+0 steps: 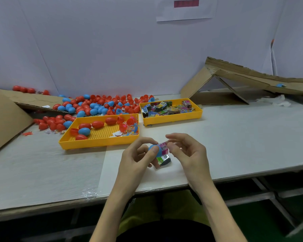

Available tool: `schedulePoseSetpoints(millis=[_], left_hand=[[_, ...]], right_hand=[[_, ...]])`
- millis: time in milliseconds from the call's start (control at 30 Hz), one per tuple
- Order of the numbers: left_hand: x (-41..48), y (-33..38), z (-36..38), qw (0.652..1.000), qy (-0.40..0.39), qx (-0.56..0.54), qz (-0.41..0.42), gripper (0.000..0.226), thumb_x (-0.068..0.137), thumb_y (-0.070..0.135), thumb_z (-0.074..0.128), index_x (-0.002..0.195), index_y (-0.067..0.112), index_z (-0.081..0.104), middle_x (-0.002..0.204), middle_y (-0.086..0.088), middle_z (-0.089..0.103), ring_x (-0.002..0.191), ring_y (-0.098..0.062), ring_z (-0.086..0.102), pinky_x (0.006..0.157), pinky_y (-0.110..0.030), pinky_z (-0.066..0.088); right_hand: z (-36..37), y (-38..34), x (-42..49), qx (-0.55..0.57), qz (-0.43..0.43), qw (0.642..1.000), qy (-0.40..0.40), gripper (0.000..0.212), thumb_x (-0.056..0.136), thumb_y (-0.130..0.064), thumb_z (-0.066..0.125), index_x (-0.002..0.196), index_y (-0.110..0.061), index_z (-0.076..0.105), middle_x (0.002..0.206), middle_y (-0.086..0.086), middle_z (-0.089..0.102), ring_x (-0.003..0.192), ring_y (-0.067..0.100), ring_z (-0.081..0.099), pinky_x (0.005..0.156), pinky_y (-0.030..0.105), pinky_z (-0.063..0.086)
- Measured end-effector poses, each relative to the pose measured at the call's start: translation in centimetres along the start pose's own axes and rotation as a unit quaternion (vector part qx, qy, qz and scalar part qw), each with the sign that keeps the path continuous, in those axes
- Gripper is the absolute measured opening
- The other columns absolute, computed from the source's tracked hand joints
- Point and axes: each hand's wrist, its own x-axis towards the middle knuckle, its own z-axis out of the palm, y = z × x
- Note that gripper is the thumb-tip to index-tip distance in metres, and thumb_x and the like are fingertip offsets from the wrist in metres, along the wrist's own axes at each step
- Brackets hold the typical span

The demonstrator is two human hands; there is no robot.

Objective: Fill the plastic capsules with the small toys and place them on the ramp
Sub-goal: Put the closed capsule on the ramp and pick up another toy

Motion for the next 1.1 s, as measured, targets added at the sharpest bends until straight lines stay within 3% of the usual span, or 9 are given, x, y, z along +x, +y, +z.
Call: schedulePoseSetpoints(millis=[233,467,800,1100], left_hand=[[0.00,0.03,0.11,1.000,-0.007,0.010,-0.006,0.013,0.081,0.042,0.068,0.093,0.037,0.068,0.077,-0.003,0.071,0.066,-0.018,0.070,0.064,-0.019,0.054],[-0.05,-0.02,0.01,1.000,-0.013,0.016,-0.003,0.015,0.081,0.046,0.069,0.095,0.040,0.068,0.078,-0.003,0.071,0.066,-0.015,0.069,0.063,-0.019,0.054],[0.01,-0.17,0.02,1.000,-0.011,0.014,-0.006,0.012,0.081,0.040,0.069,0.093,0.036,0.070,0.073,-0.007,0.066,0.063,-0.010,0.063,0.061,-0.020,0.054],[-0.11,-0.11,0.03,1.000,-0.001,0.006,0.007,0.011,0.083,0.039,0.069,0.091,0.031,0.070,0.068,-0.006,0.066,0.061,-0.019,0.065,0.062,-0.027,0.057]], right_hand=[[-0.18,0.19,0.02,-0.025,-0.001,1.000,-0.013,0.025,0.090,-0.010,0.070,0.090,-0.033,0.076,0.091,-0.008,0.073,0.089,0.016,0.069,0.076,0.030,0.059],[-0.28,0.04,-0.03,-0.011,-0.007,1.000,-0.008,0.029,0.091,-0.006,0.069,0.091,-0.034,0.075,0.092,-0.010,0.074,0.093,0.010,0.070,0.074,0.018,0.055],[-0.35,-0.05,-0.11,0.008,-0.020,0.999,-0.023,0.037,0.090,0.000,0.067,0.091,-0.037,0.075,0.091,-0.008,0.074,0.090,0.011,0.070,0.075,0.019,0.055],[-0.21,0.20,-0.19,-0.032,-0.022,0.999,-0.017,0.023,0.088,-0.007,0.072,0.097,-0.029,0.073,0.090,-0.011,0.073,0.089,0.012,0.070,0.072,0.019,0.055]])
